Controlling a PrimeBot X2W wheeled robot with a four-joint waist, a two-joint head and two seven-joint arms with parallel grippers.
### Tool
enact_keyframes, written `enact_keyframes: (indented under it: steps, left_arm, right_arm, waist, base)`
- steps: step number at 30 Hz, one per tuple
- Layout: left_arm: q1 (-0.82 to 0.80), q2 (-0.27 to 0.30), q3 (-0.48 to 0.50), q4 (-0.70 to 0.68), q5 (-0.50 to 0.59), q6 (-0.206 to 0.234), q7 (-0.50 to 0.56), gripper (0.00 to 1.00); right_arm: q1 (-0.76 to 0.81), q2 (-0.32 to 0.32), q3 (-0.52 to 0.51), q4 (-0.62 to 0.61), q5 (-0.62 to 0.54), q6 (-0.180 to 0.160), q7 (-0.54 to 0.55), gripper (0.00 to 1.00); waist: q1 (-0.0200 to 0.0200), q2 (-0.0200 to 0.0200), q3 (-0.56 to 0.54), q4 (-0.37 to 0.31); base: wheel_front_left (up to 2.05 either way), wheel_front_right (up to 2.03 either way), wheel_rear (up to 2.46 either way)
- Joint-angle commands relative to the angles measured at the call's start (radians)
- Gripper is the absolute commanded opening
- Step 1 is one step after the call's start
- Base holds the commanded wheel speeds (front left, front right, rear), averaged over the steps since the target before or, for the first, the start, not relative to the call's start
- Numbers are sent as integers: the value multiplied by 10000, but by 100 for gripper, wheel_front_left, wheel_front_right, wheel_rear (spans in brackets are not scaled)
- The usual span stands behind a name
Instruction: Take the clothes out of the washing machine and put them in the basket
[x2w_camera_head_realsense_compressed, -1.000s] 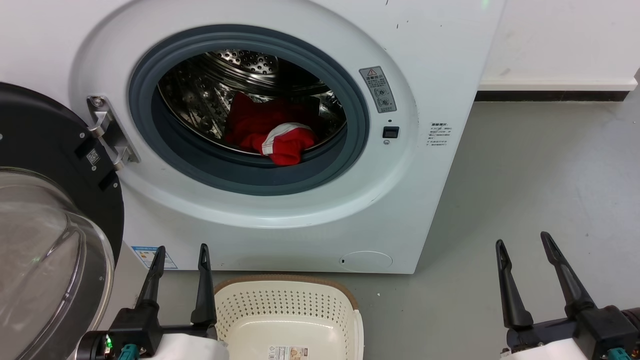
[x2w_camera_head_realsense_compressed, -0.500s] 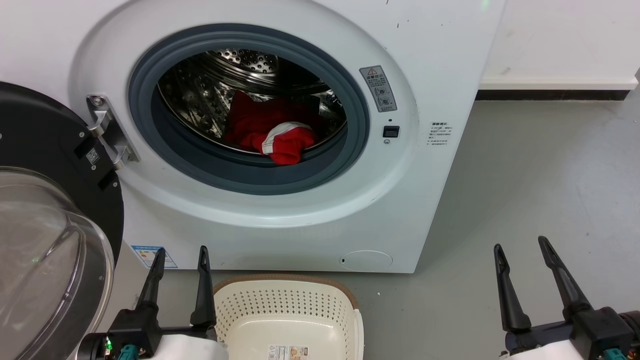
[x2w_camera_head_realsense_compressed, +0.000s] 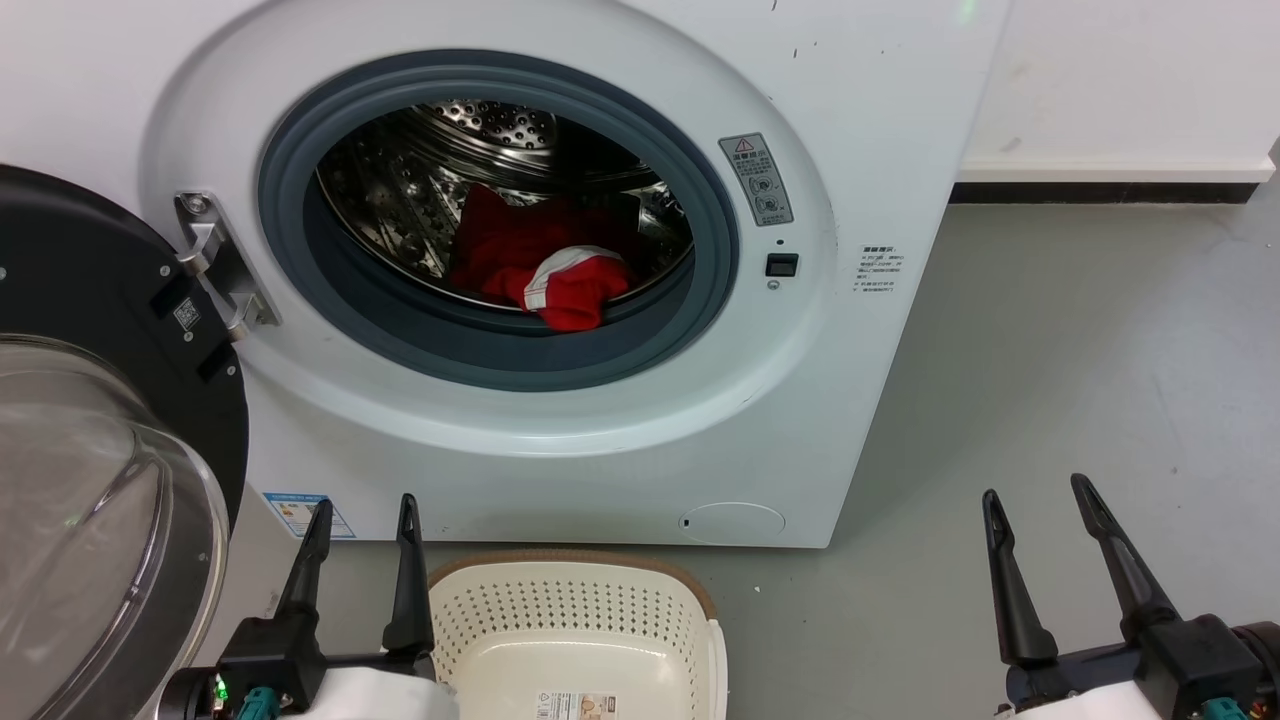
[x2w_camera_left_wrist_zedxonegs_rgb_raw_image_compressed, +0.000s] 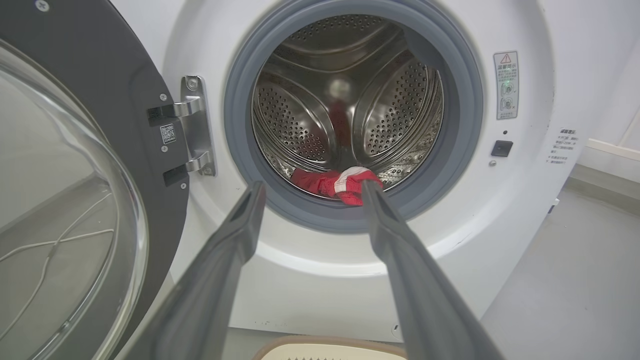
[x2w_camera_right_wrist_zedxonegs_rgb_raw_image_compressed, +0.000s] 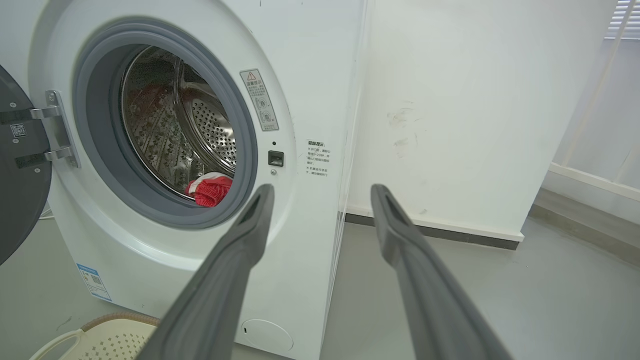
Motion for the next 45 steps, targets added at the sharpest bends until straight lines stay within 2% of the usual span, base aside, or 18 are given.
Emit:
enact_keyframes:
  steps: [1,6,14,20,27,28,33,45]
  left_arm:
    - [-169,16,5,37,-10,-7,-28,100]
    - [-821,13,41,458,22,-127,-26,100]
    - [-3075,32,345,1803,437,-659,-26,100]
    - [-5402,312,459,3451,661,-959,-26,100]
    - [-8314,918,443,6091,708,-1125,-25,100]
    - [-9667,1223,213,7439,834,-1191,285,100]
    - [-11444,1723,-153,8961,1087,-1257,1138,100]
    - [-14598,2823,-805,11153,1281,-1364,4079,100]
  right_arm:
    - [29,13,21,-2,18,-7,-21,100]
    - [-126,14,117,-89,-16,-7,-21,100]
    - [-599,15,181,-228,-38,-7,-21,100]
    - [-1094,15,219,-389,38,-7,-21,100]
    - [-1777,18,259,-563,249,-7,-21,100]
    - [-2095,15,306,-618,364,-7,-21,100]
    - [-2616,19,340,-718,661,-7,-21,100]
    - [-3410,18,592,-951,1161,-7,-21,100]
  waist:
    - [0,0,23,-20]
    - [0,0,211,-192]
    - [0,0,967,-686]
    - [0,0,1819,-1095]
    - [0,0,3074,-1657]
    - [0,0,3623,-1915]
    - [0,0,4479,-2326]
    - [0,0,5997,-3032]
  base:
    - [0,0,0]
    - [0,0,0]
    - [0,0,0]
    - [0,0,0]
    - [0,0,0]
    - [0,0,0]
    - [0,0,0]
    - [0,0,0]
